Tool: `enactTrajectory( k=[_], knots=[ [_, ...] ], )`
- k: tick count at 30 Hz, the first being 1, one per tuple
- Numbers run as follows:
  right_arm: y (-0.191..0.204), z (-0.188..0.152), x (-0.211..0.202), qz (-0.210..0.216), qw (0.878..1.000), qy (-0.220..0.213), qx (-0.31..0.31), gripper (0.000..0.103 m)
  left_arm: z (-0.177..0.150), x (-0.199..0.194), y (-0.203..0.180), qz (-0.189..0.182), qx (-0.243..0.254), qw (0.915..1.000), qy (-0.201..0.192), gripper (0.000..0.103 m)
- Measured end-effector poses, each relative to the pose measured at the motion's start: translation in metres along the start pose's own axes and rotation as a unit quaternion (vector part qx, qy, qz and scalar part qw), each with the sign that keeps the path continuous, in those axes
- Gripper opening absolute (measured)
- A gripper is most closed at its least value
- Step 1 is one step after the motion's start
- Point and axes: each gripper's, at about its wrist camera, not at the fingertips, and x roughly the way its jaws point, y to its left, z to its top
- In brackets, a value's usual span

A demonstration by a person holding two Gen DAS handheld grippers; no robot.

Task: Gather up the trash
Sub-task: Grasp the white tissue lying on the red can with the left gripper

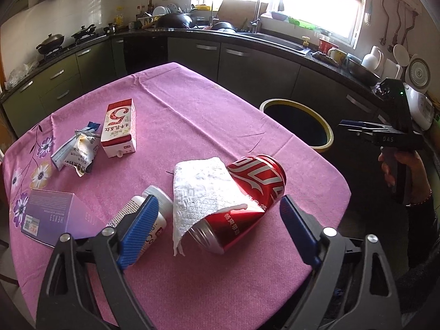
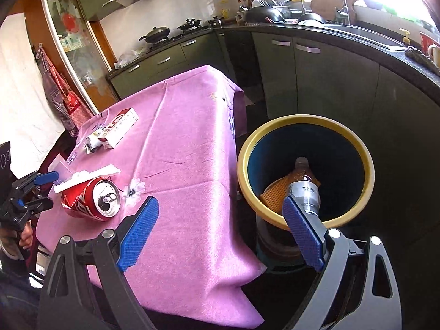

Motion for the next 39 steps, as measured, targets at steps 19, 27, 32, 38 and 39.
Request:
enactTrajectory(
  k=[19, 27, 32, 38, 39],
  knots=[
    [0.004, -0.004, -0.007, 0.014, 1.000, -0.008, 0.005, 0.090, 0.005, 0.006, 0.010, 0.005, -0.008, 0.9999, -0.010, 0.008],
    [0.003, -0.003, -0.009, 0.016, 1.000, -0.011, 0.007, 0.090, 0.012, -0.008, 0.012, 0.020, -0.006, 0.9991, -0.036, 0.001],
    [-0.001, -0.004, -0.012, 0.014, 1.000, -0.014, 0.010, 0.090, 0.021, -0.021, 0.008, 0.022, 0.006, 0.9985, -0.050, 0.001],
    [-0.010, -0.008, -0.020, 0.011, 0.999, -0.024, 0.021, 0.090, 0.042, -0.030, -0.005, 0.012, 0.027, 0.9974, -0.065, 0.001],
    [-0.012, -0.009, -0.022, 0.010, 0.999, -0.026, 0.024, 0.090, 0.047, -0.031, -0.008, 0.007, 0.031, 0.9973, -0.067, 0.001]
  ],
)
